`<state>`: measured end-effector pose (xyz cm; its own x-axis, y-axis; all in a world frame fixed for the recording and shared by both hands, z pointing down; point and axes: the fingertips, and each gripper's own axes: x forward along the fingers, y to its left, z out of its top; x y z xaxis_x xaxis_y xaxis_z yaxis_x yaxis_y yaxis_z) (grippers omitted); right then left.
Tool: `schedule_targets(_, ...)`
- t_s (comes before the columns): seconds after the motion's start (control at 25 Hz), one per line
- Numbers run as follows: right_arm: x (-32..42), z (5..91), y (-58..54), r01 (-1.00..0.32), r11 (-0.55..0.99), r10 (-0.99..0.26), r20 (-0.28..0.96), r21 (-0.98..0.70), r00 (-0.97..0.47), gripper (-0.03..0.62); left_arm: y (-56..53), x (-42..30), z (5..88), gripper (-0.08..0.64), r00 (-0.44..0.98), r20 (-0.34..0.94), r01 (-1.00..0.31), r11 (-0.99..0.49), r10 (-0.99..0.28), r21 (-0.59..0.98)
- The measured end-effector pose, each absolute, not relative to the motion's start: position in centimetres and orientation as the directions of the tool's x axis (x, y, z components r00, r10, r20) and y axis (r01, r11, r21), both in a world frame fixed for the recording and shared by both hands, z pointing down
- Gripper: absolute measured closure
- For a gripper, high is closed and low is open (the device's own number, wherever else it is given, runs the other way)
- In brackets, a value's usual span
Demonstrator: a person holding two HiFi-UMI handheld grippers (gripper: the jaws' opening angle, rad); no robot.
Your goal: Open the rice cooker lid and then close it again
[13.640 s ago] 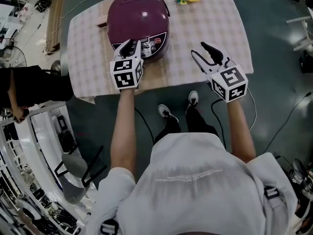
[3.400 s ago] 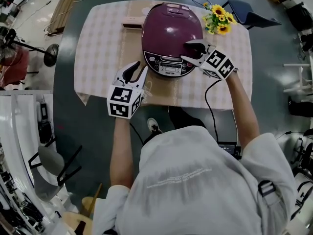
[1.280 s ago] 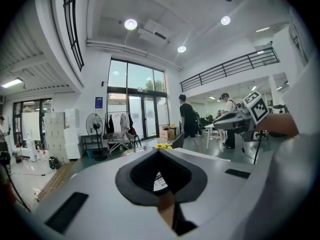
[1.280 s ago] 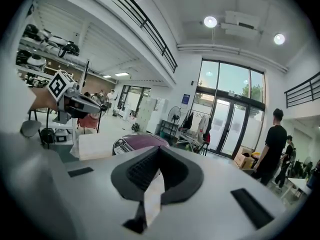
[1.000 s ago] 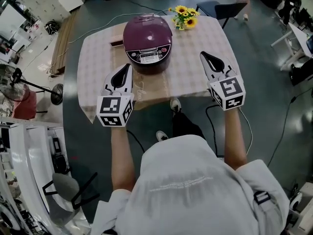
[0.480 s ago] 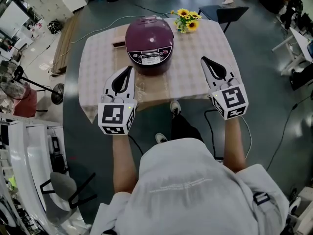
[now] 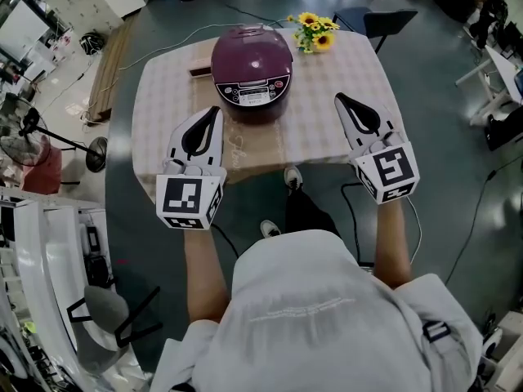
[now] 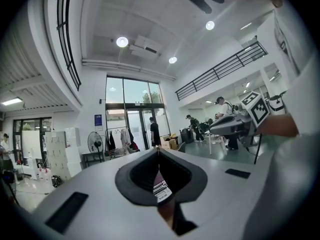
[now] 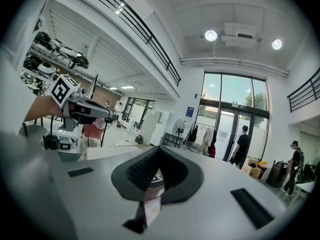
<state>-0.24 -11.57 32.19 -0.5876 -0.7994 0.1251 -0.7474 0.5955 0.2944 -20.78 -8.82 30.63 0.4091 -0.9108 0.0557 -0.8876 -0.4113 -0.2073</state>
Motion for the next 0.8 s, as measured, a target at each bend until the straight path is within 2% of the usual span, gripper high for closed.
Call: schedule_targets(0.8,-1.8,33.1,-13.2,-0.731,0.619,-0.783,0.146,0.288,-0.605,0.568,-10.1,-21.4,31.5,0.543,0.411,0.073,-0.889,-0.417,-0.909,-0.186)
